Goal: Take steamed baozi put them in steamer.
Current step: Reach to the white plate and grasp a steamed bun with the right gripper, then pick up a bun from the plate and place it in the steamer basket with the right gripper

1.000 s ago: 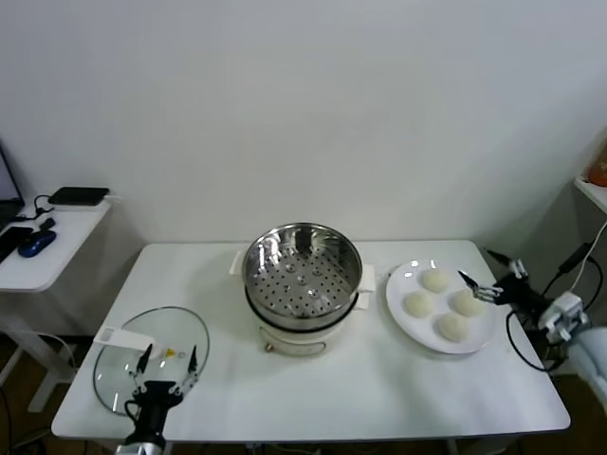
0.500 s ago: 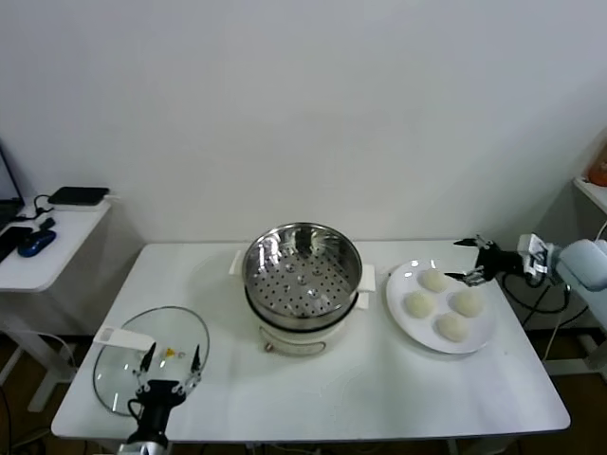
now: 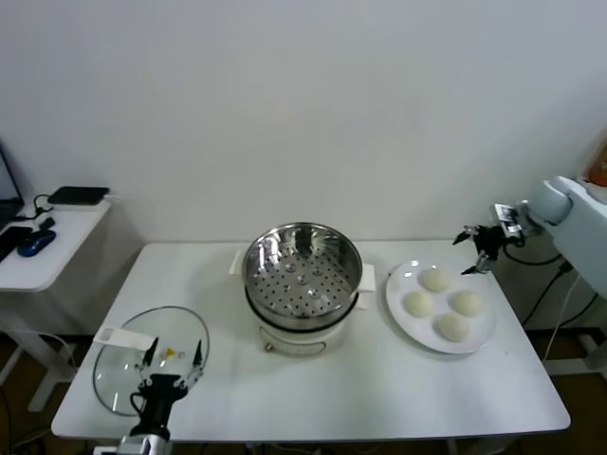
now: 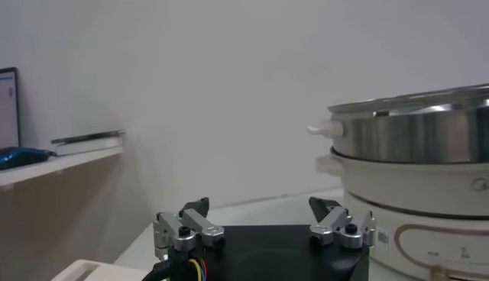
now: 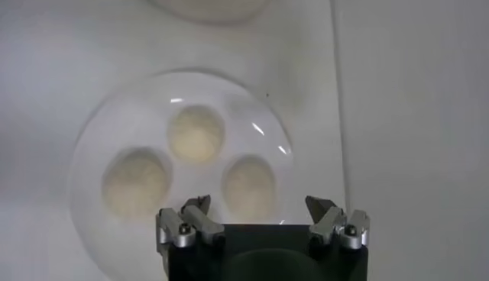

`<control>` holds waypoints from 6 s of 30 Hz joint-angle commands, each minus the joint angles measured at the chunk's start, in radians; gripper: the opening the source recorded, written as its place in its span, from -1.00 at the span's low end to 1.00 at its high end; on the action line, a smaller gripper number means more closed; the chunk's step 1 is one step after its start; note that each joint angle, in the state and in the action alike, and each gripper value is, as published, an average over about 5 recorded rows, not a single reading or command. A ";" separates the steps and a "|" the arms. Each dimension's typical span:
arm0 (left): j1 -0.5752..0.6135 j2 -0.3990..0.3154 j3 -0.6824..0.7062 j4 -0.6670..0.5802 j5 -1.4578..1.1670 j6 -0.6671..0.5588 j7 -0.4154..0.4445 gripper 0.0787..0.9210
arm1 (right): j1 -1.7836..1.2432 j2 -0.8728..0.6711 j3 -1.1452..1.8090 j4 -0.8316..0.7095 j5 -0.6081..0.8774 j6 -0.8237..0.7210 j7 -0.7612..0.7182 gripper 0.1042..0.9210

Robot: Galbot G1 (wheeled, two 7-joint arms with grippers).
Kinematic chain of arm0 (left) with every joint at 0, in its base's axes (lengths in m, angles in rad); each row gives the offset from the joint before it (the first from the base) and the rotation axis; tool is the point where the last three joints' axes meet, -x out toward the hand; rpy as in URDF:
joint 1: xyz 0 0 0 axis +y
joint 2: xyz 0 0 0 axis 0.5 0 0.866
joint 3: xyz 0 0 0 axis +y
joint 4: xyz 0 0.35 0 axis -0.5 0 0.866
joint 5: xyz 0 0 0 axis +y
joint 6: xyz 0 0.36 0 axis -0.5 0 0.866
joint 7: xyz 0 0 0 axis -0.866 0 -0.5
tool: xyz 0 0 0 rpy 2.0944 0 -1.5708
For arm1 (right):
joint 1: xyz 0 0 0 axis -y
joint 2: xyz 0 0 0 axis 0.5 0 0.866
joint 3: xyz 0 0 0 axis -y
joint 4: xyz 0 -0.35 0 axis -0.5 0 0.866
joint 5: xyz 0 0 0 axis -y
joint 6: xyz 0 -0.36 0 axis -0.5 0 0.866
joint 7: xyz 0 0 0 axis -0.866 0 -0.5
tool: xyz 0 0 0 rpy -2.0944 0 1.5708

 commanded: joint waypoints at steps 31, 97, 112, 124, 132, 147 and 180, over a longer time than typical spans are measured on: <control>-0.004 0.003 -0.007 -0.006 0.001 0.019 -0.001 0.77 | -0.162 0.258 0.371 -0.346 -0.473 0.128 0.122 0.76; 0.013 -0.005 -0.009 -0.008 -0.004 0.010 -0.001 0.77 | -0.234 0.287 0.564 -0.352 -0.627 0.104 0.216 0.45; 0.019 -0.009 -0.013 -0.012 -0.004 0.006 -0.003 0.77 | -0.228 0.113 0.313 0.023 -0.424 0.122 0.156 0.36; 0.032 -0.017 -0.014 -0.026 -0.003 -0.002 -0.004 0.77 | -0.033 0.005 0.073 0.337 -0.266 0.138 0.116 0.34; 0.039 -0.019 -0.017 -0.035 0.000 -0.003 -0.003 0.77 | 0.198 0.011 -0.147 0.533 -0.138 0.154 0.103 0.34; 0.043 -0.026 -0.016 -0.047 0.004 -0.001 -0.004 0.77 | 0.349 0.217 -0.258 0.605 -0.144 0.213 0.102 0.34; 0.036 -0.010 -0.036 -0.048 -0.030 0.014 -0.007 0.77 | 0.045 0.523 -0.116 0.260 -0.587 0.395 0.127 0.36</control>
